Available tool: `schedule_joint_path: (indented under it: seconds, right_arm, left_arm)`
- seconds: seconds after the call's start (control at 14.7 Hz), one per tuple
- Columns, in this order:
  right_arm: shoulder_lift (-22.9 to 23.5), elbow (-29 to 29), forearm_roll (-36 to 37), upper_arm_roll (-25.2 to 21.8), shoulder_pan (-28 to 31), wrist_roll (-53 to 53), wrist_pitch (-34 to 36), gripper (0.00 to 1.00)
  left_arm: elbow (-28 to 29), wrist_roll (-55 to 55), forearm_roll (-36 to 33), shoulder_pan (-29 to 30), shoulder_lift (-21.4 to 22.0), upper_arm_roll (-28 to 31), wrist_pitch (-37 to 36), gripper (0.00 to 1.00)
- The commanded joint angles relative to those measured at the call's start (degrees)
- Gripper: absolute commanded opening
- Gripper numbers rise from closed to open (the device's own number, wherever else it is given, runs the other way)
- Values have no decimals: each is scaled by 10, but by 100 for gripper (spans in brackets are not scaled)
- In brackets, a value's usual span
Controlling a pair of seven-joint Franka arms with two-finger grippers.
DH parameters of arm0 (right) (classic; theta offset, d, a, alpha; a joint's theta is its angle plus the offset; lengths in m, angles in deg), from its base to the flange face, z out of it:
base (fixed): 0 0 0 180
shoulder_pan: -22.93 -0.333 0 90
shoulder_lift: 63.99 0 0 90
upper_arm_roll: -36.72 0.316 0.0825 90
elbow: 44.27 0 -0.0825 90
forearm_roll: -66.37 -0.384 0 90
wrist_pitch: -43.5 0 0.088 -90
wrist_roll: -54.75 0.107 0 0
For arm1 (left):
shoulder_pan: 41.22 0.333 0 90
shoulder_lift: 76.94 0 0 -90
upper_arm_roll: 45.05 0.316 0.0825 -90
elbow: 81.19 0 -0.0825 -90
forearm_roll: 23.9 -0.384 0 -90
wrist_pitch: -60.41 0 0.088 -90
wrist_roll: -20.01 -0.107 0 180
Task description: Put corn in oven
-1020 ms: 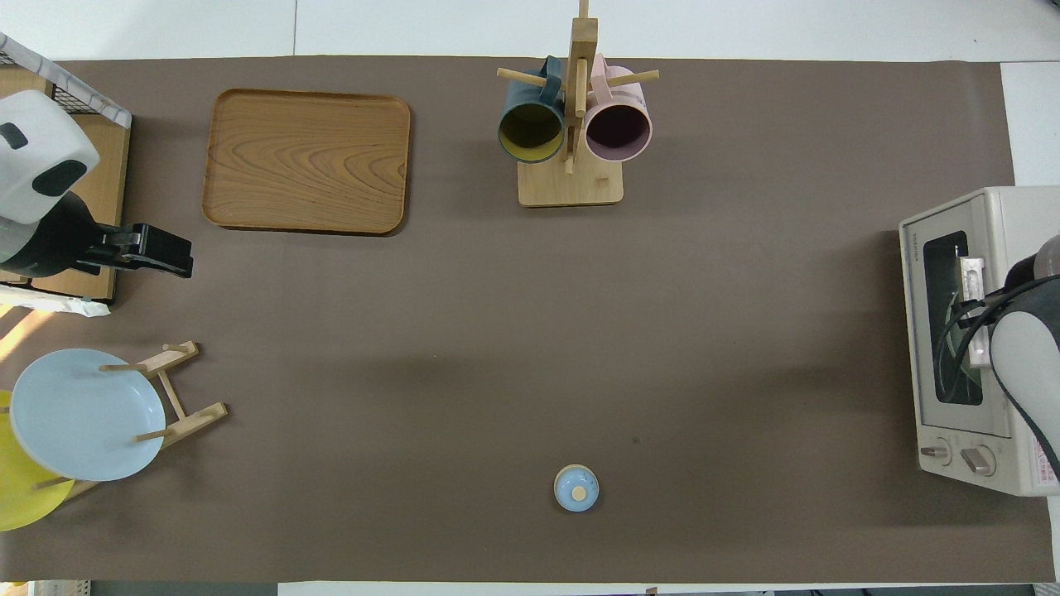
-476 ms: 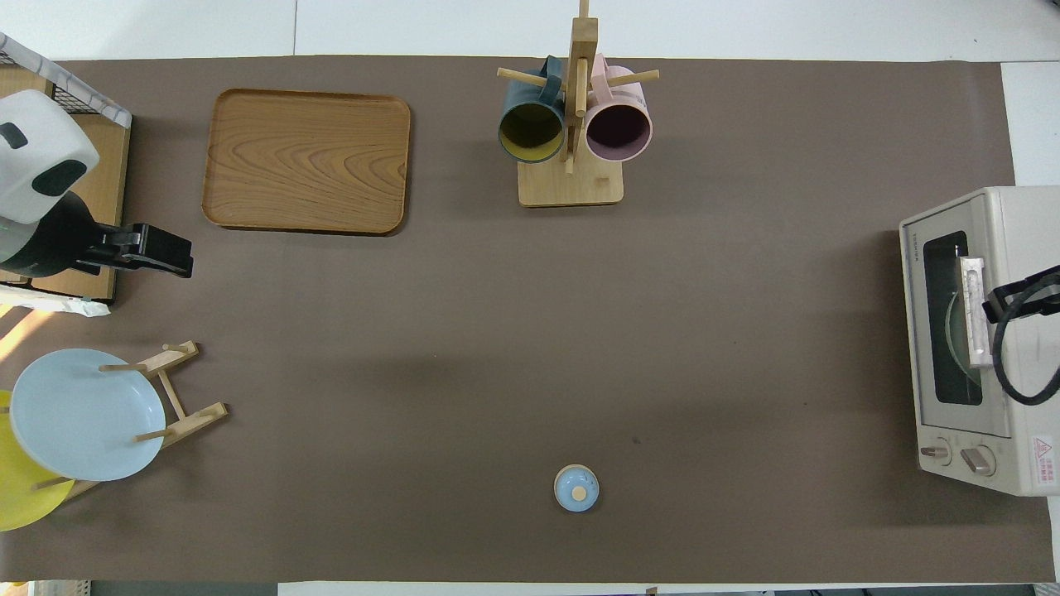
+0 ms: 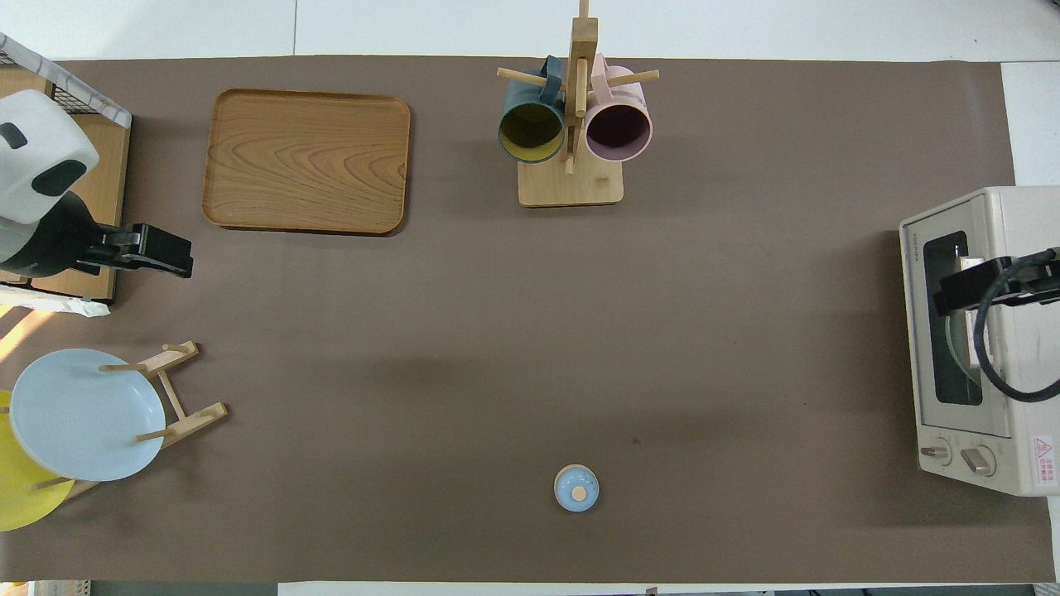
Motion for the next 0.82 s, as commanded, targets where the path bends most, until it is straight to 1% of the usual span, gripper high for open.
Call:
schedule_joint_path:
  seconds: [0.0, 0.14, 0.41, 0.75]
  right_arm:
    - [13, 20, -18, 1, 7, 19, -1, 100]
    - [12, 20, -10, -6, -7, 19, 0, 100]
    - [14, 24, -12, -59, -48, 19, 1, 100]
    - [19, 25, -11, -62, -47, 20, -3, 100]
  left_arm:
    - [-4, -3, -13, 5, 2, -4, 2, 100]
    - [-4, -3, -13, 5, 2, -4, 2, 100]
    - [-4, -3, -13, 5, 2, -4, 2, 100]
    - [-4, -3, -13, 5, 2, -4, 2, 100]
